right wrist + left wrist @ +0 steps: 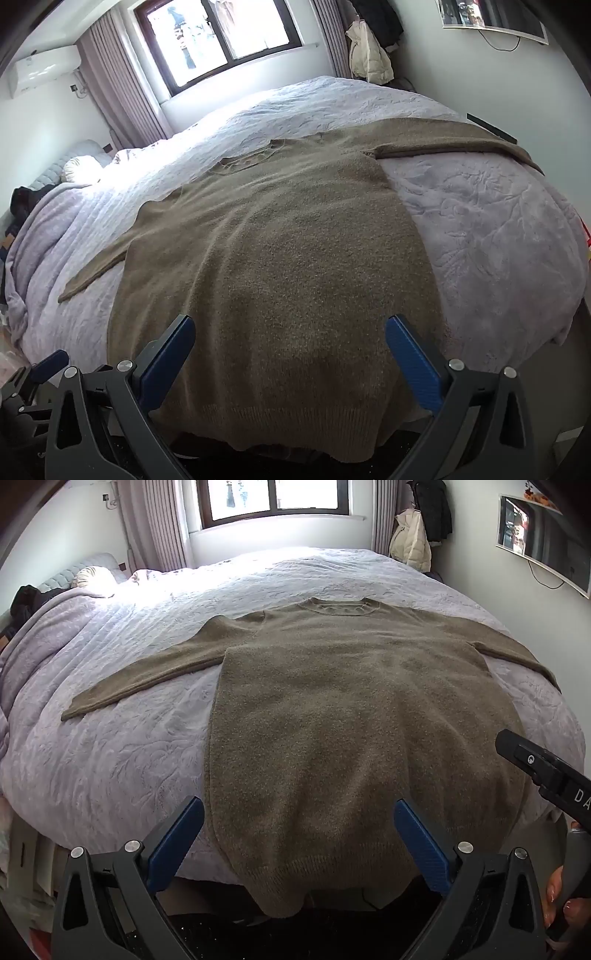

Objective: Fold small clothes
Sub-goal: 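Move both grippers over the khaki sweater toward its sleeve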

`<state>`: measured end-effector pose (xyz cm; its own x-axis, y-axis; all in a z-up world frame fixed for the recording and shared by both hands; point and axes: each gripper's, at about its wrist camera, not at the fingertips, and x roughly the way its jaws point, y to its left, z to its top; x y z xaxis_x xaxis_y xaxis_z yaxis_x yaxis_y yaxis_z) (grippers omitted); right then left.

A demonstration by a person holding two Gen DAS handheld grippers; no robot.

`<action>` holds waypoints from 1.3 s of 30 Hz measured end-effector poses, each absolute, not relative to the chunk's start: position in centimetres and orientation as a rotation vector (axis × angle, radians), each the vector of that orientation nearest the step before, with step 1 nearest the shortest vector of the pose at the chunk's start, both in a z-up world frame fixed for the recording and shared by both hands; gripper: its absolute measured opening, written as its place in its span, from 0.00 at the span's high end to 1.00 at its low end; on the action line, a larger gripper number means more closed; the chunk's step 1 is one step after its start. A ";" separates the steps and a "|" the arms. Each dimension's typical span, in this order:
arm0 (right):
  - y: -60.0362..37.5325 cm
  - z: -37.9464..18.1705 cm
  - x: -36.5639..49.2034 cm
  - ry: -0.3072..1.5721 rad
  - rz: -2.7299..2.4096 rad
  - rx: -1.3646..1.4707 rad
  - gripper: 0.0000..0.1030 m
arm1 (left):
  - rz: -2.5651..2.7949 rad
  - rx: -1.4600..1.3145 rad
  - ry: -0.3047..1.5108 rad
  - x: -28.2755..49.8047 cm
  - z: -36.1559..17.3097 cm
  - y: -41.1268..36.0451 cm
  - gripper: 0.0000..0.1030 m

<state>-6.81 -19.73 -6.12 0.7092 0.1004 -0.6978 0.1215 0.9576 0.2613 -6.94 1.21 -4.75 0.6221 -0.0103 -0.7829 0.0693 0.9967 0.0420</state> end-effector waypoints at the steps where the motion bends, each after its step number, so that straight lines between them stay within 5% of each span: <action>1: -19.8 -6.3 -6.9 0.783 -0.009 0.303 0.00 | -0.045 0.074 0.899 -7.0 -4.8 1.2 0.00; 39: -25.1 -1.4 -5.0 0.717 -0.066 0.331 0.00 | -0.064 0.064 0.846 -1.6 -0.3 -1.2 0.00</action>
